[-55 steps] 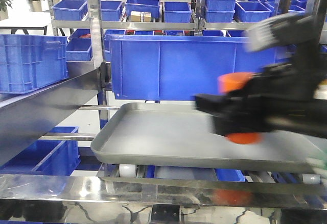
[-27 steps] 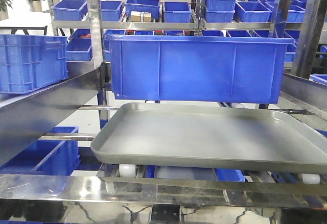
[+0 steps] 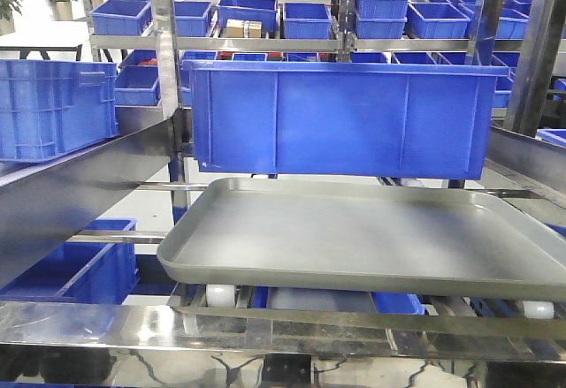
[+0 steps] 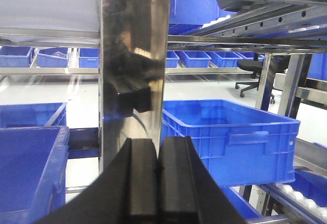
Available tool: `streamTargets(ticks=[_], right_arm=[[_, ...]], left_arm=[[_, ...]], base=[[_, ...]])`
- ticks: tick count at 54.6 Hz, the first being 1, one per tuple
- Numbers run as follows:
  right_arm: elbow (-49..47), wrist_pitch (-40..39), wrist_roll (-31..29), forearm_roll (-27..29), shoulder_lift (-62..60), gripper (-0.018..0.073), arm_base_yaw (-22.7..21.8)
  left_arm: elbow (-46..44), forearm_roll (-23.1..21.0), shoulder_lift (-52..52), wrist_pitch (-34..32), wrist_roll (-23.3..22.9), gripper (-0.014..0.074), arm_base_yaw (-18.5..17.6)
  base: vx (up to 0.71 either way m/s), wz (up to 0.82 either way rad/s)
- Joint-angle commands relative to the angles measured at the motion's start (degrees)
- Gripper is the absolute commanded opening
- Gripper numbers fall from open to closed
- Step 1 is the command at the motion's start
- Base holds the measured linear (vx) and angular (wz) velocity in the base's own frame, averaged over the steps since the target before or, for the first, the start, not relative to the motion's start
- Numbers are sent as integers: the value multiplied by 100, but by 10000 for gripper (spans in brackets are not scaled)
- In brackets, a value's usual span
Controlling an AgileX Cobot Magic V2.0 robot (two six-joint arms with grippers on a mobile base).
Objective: Grab orange capacitor from left shelf to right conveyor
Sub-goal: 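Lift the orange cylinder off the tray with the right gripper, then drive the base to the round green conveyor holding the cylinder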
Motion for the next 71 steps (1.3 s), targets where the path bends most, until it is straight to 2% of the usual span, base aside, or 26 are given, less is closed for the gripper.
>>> streamTargets(ticks=[1,36,71], right_arm=[[-151,-509,-17,-38,62,-8,-43],[-151,-509,-17,-38,62,-8,-43],[-151,-509,-17,-38,62,-8,-43]], left_arm=[[-171,-27,-28,-453,-32,-6,-43],[-171,-27,-28,-453,-32,-6,-43],[-171,-27,-28,-453,-32,-6,-43]], base=[[0,0],[-2,8],[-13,49]])
